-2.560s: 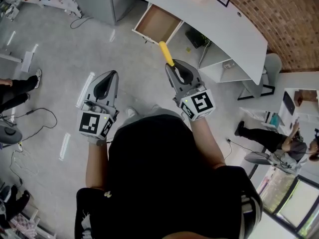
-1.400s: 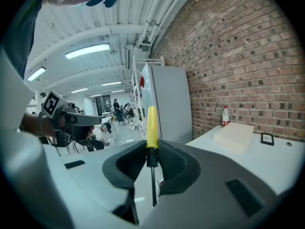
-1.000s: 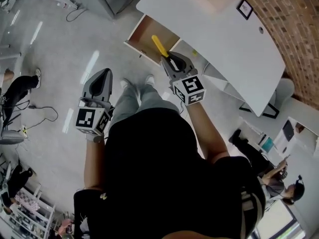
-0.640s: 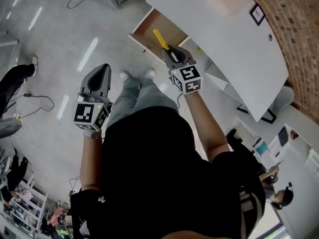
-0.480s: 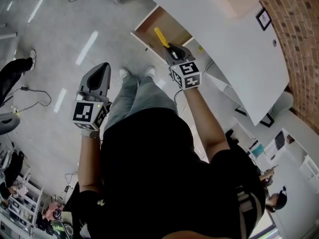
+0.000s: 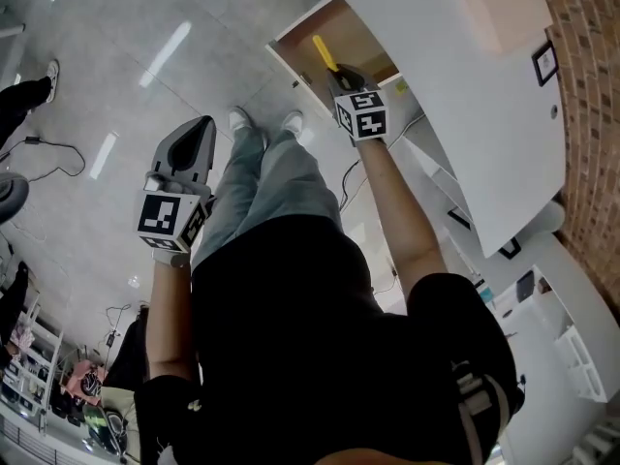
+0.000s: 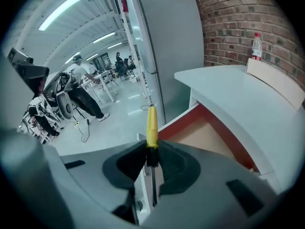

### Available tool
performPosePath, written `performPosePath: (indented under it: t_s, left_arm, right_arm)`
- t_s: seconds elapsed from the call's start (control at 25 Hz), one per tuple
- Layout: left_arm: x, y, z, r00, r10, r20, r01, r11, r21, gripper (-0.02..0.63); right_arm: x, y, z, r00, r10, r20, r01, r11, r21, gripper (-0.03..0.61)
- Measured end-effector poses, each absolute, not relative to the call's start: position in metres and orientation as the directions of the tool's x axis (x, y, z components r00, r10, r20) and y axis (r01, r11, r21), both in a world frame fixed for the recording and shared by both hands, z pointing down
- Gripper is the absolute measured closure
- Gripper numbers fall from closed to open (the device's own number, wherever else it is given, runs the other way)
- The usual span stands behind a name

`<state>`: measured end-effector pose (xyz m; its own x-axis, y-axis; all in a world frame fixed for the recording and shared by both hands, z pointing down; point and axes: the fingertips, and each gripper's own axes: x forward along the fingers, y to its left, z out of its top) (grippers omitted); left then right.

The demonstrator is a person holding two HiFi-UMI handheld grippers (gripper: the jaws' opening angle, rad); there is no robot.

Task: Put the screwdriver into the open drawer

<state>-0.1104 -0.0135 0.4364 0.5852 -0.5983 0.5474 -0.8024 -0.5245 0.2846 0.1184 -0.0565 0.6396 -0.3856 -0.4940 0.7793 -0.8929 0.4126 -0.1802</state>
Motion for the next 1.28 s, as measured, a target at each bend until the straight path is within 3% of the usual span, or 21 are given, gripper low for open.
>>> performPosePath:
  t_s: [0.8, 1.28]
  left_arm:
    - [-0.140, -0.005, 0.522, 0.526, -0.552, 0.647, -0.846, -0.422, 0.326, 0.611]
    - [-0.147, 0.011, 0.548, 0.505, -0.535, 0.678, -0.861, -0.364, 0.355, 0.611]
  right_arm:
    - [0.113, -0.083, 0.832, -0.326, -0.244, 0.913, -0.869, 0.457, -0.188, 0.495]
    - [0.120, -0.074, 0.889, -0.287, -0.158, 0.945, -0.866, 0.464, -0.186, 0.495]
